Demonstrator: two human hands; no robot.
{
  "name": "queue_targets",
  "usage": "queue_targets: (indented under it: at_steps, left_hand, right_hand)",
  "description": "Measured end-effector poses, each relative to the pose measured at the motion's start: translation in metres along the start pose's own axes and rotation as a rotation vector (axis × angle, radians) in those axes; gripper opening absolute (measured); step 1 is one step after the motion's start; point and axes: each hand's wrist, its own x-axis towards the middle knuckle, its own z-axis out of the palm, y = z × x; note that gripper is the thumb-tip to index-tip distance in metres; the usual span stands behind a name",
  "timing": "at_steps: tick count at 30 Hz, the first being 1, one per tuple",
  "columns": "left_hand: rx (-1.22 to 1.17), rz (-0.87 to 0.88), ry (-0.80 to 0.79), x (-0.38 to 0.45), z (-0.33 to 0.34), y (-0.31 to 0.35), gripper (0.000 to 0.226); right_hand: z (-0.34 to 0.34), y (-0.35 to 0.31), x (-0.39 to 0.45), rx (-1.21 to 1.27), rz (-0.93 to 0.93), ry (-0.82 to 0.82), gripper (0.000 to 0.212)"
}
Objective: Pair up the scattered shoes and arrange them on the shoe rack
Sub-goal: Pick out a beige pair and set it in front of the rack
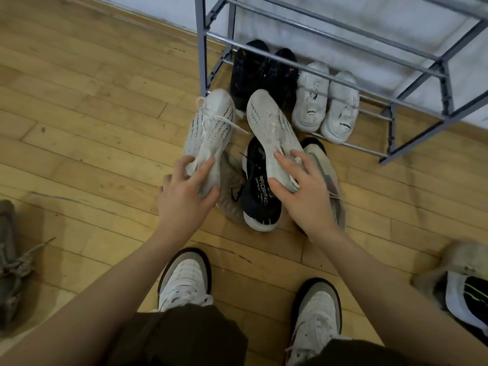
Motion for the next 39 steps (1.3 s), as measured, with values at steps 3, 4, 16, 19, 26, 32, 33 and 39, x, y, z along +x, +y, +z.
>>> queue_targets:
  at_steps: [3,4,16,19,26,32,33,39]
  left_hand:
    - [-0.008,0.039,0.039,0.014,-0.018,0.020,0.050]
    - [-0.007,0.052,0.040,0.020,-0.025,0.027,0.050]
    - [0.092,0.235,0.146,0.089,-0.052,0.100,0.034]
    - [0.116,0.277,0.162,0.117,-0.045,0.110,0.033]
    - [0.103,0.301,0.171,0.192,-0.026,0.122,0.033]
    - [0.133,0.223,0.155,0.254,0.002,0.138,0.028]
    - [0.147,0.216,0.132,0.263,0.008,0.136,0.030]
    - [0.071,0.343,0.058,0.273,0.028,0.105,0.053]
  right_hand:
    - [-0.013,-0.012,0.010,-0.039,-0.040,0.066,0.047]
    - [-0.017,-0.016,0.012,-0.036,-0.037,0.080,0.047]
    - [-0.064,-0.040,0.057,-0.046,-0.095,0.261,0.047]
    - [-0.069,-0.038,0.082,-0.031,-0.077,0.286,0.046]
    - [-0.074,-0.020,0.152,-0.081,-0.016,0.322,0.049]
    - [-0.052,-0.008,0.215,-0.143,0.082,0.372,0.052]
    - [-0.049,-0.005,0.226,-0.119,0.108,0.366,0.053]
    - [-0.029,0.008,0.239,-0.214,0.100,0.206,0.053]
